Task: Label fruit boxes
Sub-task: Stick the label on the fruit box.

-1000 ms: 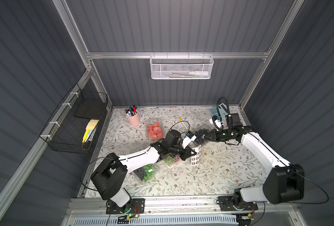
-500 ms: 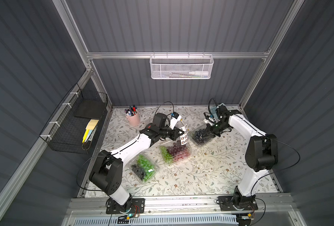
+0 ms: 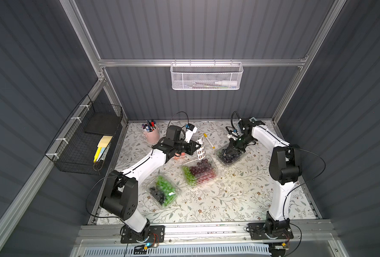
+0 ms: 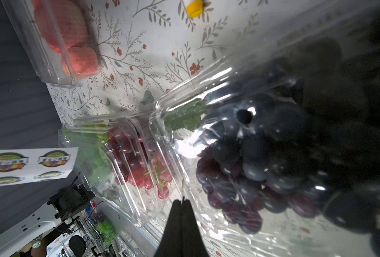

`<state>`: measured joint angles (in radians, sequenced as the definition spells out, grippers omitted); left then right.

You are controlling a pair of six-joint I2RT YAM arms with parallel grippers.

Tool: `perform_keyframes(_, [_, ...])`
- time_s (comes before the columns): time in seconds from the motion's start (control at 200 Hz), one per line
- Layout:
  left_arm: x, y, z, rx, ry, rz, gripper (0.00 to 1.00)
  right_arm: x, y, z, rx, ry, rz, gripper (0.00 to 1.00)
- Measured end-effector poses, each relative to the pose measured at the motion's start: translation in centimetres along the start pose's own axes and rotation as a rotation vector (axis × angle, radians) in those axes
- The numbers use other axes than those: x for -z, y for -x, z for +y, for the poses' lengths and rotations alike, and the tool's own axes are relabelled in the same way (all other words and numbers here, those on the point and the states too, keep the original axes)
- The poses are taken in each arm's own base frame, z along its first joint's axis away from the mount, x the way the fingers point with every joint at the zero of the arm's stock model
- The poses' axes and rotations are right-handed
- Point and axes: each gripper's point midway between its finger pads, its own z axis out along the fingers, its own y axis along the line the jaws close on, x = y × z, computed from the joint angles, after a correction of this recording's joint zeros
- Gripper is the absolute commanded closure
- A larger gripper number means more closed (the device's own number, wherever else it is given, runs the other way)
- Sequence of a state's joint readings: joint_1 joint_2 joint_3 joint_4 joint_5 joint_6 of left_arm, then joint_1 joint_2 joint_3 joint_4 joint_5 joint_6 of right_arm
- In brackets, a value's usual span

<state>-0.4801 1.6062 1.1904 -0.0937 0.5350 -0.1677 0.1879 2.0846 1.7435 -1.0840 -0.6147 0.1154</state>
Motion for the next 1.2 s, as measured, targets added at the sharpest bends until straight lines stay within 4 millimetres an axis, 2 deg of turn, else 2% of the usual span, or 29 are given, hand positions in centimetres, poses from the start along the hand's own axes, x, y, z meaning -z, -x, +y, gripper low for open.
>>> perform_keyframes(0.43, [0.1,0.1,0.0,-0.001,-0.005,-0.003,1.0,-0.6,0.7,-1.4,-0.024,-0.067,0.029,1.0])
perform_keyframes(0.58, [0.2,0.2,0.3,-0.001,0.0,-0.006,1.0,-0.9,0.4,-2.2,-0.038,-0.099,0.051,0.94])
perform_keyframes(0.805, [0.2,0.2,0.3,-0.005,0.0,-0.006,1.0,-0.5,0.2,-2.4,-0.032,-0.15,0.063,0.79])
perform_keyframes(1.111, [0.2,0.2,0.3,-0.016,0.0,-0.006,1.0,-0.1,-0.2,-2.7,-0.024,-0.219,0.075,0.76])
perform_keyframes(1.201, [0.2,0.2,0.3,-0.016,0.0,-0.006,1.0,0.3,-0.2,-2.8,-0.022,-0.244,0.077,0.71])
